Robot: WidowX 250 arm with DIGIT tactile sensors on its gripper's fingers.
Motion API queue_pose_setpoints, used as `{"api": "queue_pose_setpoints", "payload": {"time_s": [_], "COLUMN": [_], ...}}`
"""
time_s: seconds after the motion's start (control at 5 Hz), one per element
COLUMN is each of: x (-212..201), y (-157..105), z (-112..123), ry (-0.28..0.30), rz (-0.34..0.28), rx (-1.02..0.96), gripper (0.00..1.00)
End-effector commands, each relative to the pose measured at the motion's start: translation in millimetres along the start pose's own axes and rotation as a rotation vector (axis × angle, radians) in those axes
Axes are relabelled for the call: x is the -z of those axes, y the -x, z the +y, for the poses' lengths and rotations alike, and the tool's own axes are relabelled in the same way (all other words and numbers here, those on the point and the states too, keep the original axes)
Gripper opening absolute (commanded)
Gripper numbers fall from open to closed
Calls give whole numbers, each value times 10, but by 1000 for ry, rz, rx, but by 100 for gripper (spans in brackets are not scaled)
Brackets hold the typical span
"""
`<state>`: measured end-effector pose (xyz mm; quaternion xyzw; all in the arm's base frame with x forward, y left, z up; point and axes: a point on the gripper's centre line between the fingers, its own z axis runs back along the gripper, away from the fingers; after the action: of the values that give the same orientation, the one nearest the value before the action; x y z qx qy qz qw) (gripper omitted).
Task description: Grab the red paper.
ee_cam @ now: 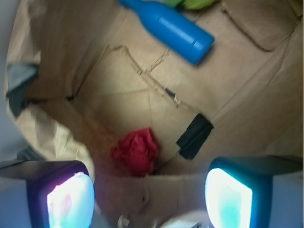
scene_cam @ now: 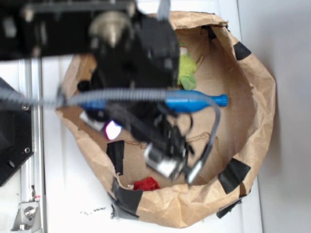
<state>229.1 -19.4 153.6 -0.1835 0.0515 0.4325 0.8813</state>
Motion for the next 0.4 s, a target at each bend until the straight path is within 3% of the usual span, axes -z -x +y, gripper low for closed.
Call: {"api": "queue_pose_setpoints", "payload": {"time_s": [0.0, 0.2], "x": [-179, 0], "y": [-394, -338], "z": [19, -30], "ry": [65, 34], "rz": [-28, 14], "rx": [-105, -107], "gripper": [100, 100]}}
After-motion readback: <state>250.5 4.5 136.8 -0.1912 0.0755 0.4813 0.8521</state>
